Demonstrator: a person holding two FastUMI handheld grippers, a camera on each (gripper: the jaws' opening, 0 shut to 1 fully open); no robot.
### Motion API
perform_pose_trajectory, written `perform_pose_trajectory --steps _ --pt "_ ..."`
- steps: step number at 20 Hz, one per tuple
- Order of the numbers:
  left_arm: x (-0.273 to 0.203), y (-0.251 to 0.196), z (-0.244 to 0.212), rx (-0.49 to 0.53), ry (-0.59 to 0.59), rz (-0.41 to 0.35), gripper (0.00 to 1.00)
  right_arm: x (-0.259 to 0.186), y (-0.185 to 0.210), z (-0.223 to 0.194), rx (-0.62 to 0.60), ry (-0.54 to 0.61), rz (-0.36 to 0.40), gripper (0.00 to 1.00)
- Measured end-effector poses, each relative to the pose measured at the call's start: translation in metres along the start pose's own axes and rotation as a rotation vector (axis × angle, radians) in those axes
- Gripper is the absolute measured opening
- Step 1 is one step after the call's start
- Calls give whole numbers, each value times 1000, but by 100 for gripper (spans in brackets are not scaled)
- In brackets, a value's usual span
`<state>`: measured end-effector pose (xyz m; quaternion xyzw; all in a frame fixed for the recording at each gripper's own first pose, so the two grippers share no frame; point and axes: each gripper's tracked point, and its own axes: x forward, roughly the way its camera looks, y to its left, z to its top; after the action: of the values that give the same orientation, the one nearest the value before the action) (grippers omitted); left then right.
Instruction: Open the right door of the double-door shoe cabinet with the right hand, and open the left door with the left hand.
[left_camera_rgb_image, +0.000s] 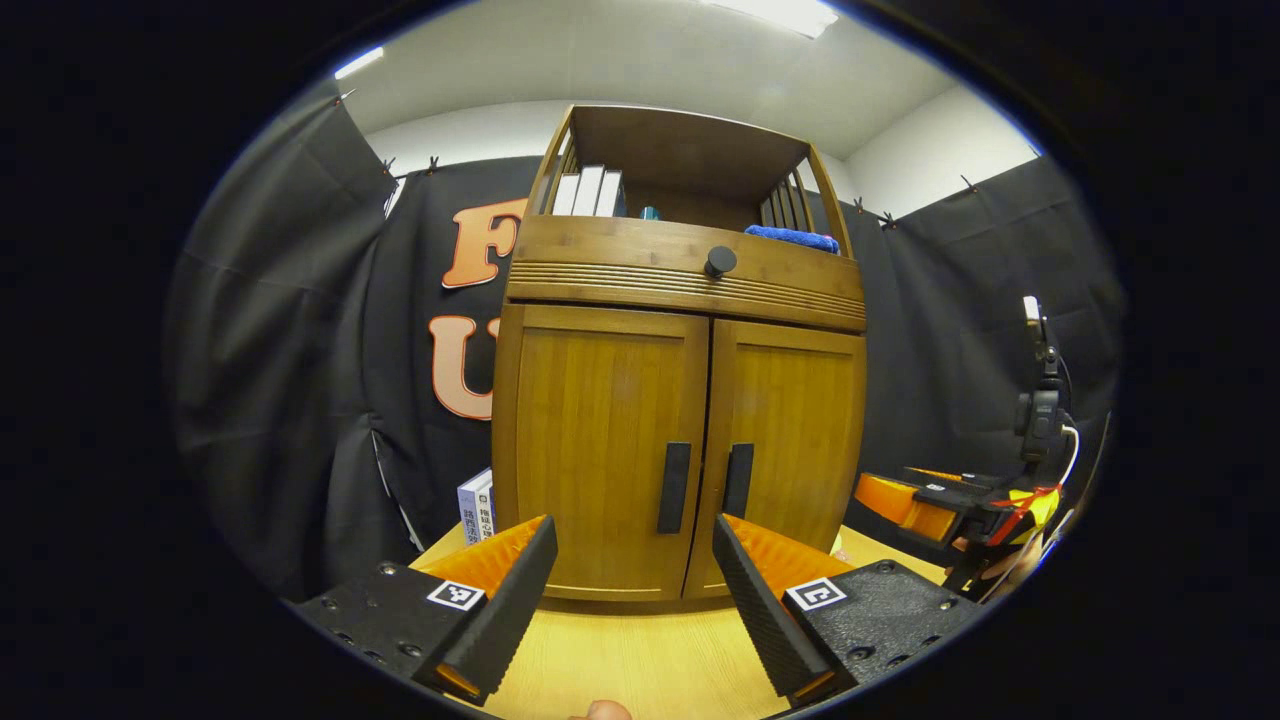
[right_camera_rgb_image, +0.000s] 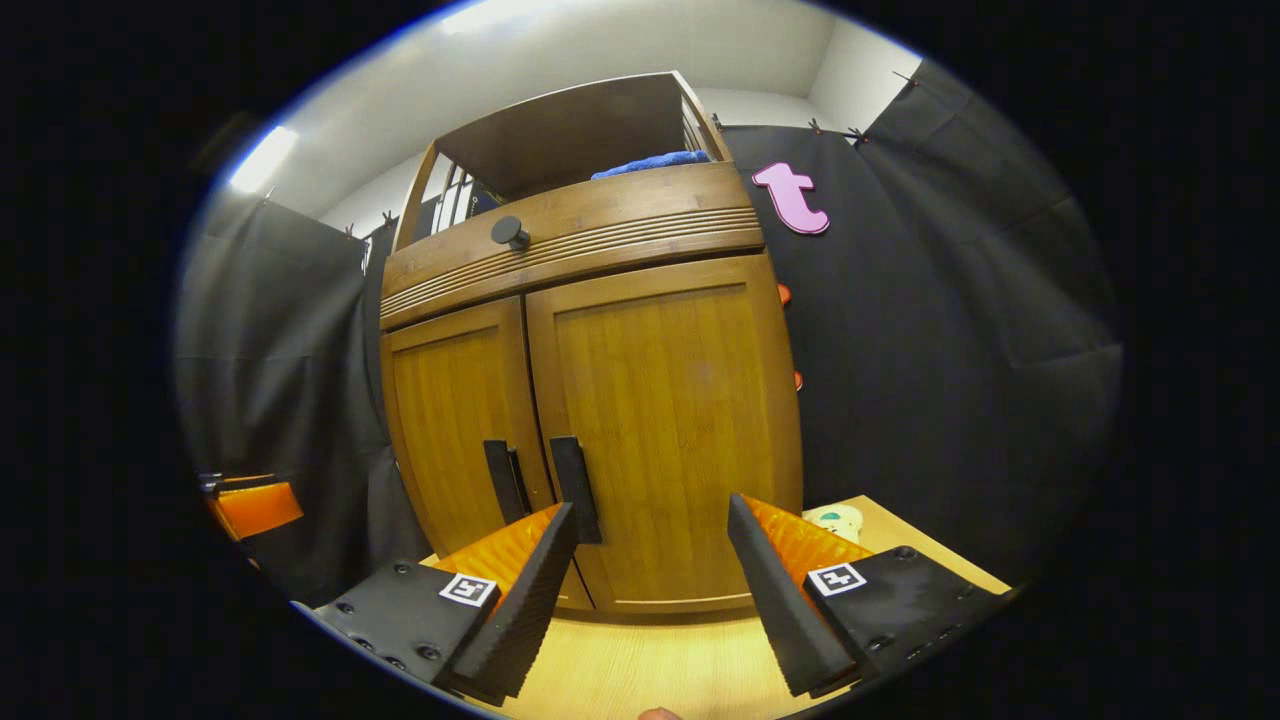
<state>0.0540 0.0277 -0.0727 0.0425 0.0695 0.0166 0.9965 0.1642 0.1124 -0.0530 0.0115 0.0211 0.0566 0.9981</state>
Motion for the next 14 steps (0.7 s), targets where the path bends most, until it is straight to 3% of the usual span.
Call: perform_pose_trajectory --steps 4,8,11,12,14 --pt "9 4 0 4 -5 -4 97 31 16 -5 -16 -8 1 98" --pt "15 10 -7 -10 5 -11 92 61 36 -15 -35 -4 19 98" --pt "20 20 -12 -15 8 2 95 81 45 -24 -50 9 15 98" --pt "22 23 -13 -16 10 6 92 88 47 -27 -49 9 10 93" --pt "24 28 -17 -21 12 10 95 102 51 -36 -47 19 7 98"
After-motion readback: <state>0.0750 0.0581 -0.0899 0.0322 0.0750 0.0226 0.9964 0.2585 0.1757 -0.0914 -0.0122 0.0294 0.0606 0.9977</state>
